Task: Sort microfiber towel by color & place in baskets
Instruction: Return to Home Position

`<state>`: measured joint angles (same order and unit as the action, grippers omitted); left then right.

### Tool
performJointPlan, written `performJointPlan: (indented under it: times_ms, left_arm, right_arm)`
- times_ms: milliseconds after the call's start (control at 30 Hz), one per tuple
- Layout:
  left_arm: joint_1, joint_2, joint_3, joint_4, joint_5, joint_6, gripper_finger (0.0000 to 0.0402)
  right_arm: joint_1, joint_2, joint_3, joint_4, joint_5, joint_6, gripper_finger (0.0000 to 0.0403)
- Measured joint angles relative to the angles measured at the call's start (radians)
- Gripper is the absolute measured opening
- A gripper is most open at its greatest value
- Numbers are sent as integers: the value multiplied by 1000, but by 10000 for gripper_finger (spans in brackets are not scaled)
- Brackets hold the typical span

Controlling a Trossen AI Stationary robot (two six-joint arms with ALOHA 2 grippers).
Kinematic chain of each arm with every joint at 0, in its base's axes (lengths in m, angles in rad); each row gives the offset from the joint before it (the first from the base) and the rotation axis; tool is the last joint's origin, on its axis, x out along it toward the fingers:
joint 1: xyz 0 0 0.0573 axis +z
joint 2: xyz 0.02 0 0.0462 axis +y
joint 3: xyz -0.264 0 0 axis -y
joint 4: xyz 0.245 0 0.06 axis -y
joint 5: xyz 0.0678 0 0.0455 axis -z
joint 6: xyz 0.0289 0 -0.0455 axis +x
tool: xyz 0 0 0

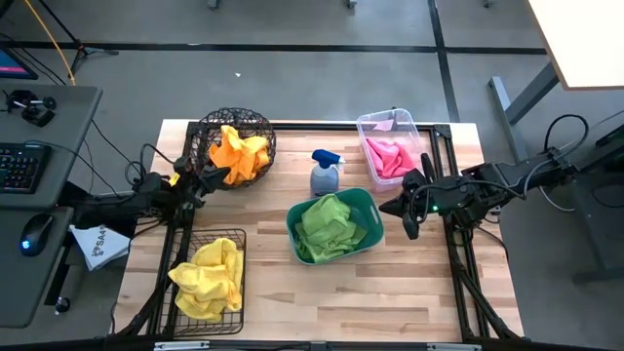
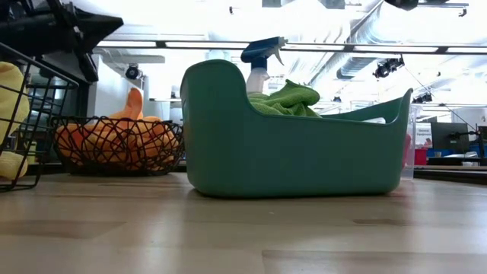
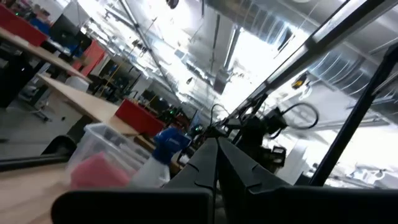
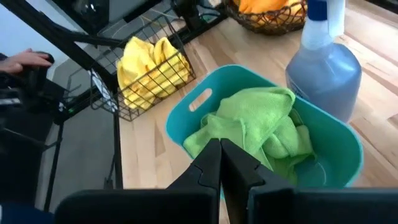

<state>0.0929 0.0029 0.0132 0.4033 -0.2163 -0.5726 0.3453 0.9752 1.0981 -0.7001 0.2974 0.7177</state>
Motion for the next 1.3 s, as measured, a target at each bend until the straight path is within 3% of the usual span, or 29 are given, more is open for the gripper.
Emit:
performJointPlan:
  times_ms: [133,267,400,600,967,1300]
  left_arm:
    - [0,1,-2,-26,0,0,1]
    - [0,5,-2,-37,0,0,1]
    - [0,5,-2,-49,0,0,1]
    - [0,7,-2,-97,0,0,1]
    - [0,11,-1,-123,0,0,1]
    - [0,11,-1,-122,0,0,1]
  right_arm:
    - [-3,-5,-36,123,-21,-5,0]
    - [-24,-30,-198,381,-137,-1,0]
    - [-62,-79,-386,523,-177,8,0]
    - [-135,-257,-606,612,-238,-51,0]
    - [-221,-655,-870,735,-360,-268,0]
    - [-306,-845,-1063,887,-431,-303,0]
